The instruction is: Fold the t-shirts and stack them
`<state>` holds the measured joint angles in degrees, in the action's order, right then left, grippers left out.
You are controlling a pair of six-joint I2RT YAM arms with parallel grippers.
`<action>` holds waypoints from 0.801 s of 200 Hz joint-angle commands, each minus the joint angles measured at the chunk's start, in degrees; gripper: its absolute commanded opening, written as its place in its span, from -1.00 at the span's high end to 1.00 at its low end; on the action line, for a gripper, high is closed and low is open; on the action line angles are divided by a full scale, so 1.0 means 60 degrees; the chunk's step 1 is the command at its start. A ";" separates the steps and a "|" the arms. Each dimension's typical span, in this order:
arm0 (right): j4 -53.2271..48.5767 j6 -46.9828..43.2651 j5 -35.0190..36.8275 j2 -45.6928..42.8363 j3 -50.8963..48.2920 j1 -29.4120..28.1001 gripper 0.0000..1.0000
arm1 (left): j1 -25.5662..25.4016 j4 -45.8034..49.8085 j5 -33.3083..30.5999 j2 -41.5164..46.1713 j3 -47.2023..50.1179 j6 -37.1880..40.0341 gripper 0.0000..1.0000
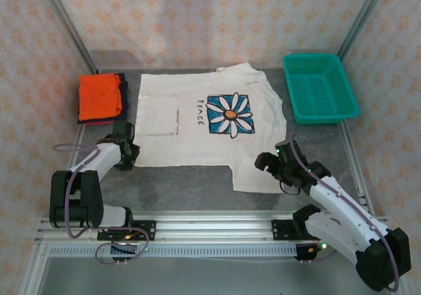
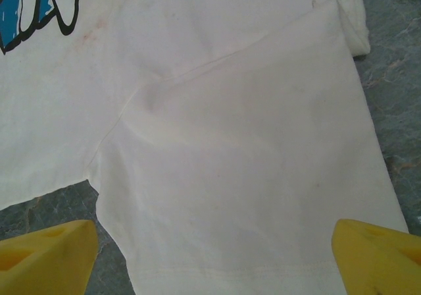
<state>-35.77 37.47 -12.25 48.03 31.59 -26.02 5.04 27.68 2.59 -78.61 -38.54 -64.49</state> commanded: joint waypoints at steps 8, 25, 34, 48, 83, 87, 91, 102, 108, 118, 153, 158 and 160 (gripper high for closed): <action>0.0087 0.0105 -0.0010 -0.0131 -0.0036 0.0059 -0.84 | 0.0127 -0.0102 -0.0153 -0.0163 0.0135 -0.0118 0.26; 0.0100 0.0125 -0.0023 -0.0135 -0.0051 0.0059 -0.84 | 0.0134 -0.0152 -0.0139 -0.0124 0.0298 -0.0203 0.25; 0.0137 0.0139 -0.0030 -0.0133 -0.0073 0.0059 -0.84 | 0.0170 -0.0146 -0.0138 -0.0151 0.0330 -0.0236 0.25; 0.0191 0.0156 -0.0038 -0.0123 -0.0069 0.0056 -0.84 | 0.0221 -0.0214 -0.0068 -0.0239 0.0345 -0.0253 0.28; -0.0069 0.0126 0.0137 -0.0164 0.0091 0.0059 -0.84 | 0.0297 -0.0393 0.0029 -0.0445 0.0382 -0.0286 0.49; -0.0129 0.0126 0.0203 -0.0188 0.0116 0.0059 -0.84 | 0.0303 -0.0408 0.0044 -0.0456 0.0389 -0.0284 0.53; -0.0188 0.0126 0.0255 -0.0221 0.0141 0.0053 -0.84 | 0.0296 -0.0434 0.0051 -0.0463 0.0402 -0.0290 0.57; -0.0339 0.0134 0.0464 -0.0359 0.0180 0.0058 -0.84 | 0.0317 -0.0548 0.0108 -0.0465 0.0451 -0.0241 0.75; -0.0443 0.0165 0.0630 -0.0446 0.0200 0.0059 -0.84 | 0.0317 -0.0570 0.0124 -0.0471 0.0461 -0.0242 0.81; -0.0684 0.0289 0.0953 -0.0589 0.0224 0.0057 -0.83 | 0.0318 -0.0576 0.0139 -0.0456 0.0462 -0.0215 0.89; -0.1696 0.1149 0.2156 -0.0900 0.0257 0.0096 -0.76 | 0.0317 -0.0482 0.0184 -0.0281 0.0462 -0.0194 1.00; -0.1814 0.1263 0.2219 -0.0888 0.0246 0.0116 -0.76 | 0.0316 -0.0475 0.0198 -0.0245 0.0462 -0.0181 1.00; -0.1871 0.1297 0.2247 -0.0879 0.0243 0.0128 -0.75 | 0.0317 -0.0463 0.0205 -0.0233 0.0462 -0.0180 1.00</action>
<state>-40.62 40.91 -5.56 43.33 31.66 -25.87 6.55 28.12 2.61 -79.64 -37.01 -65.54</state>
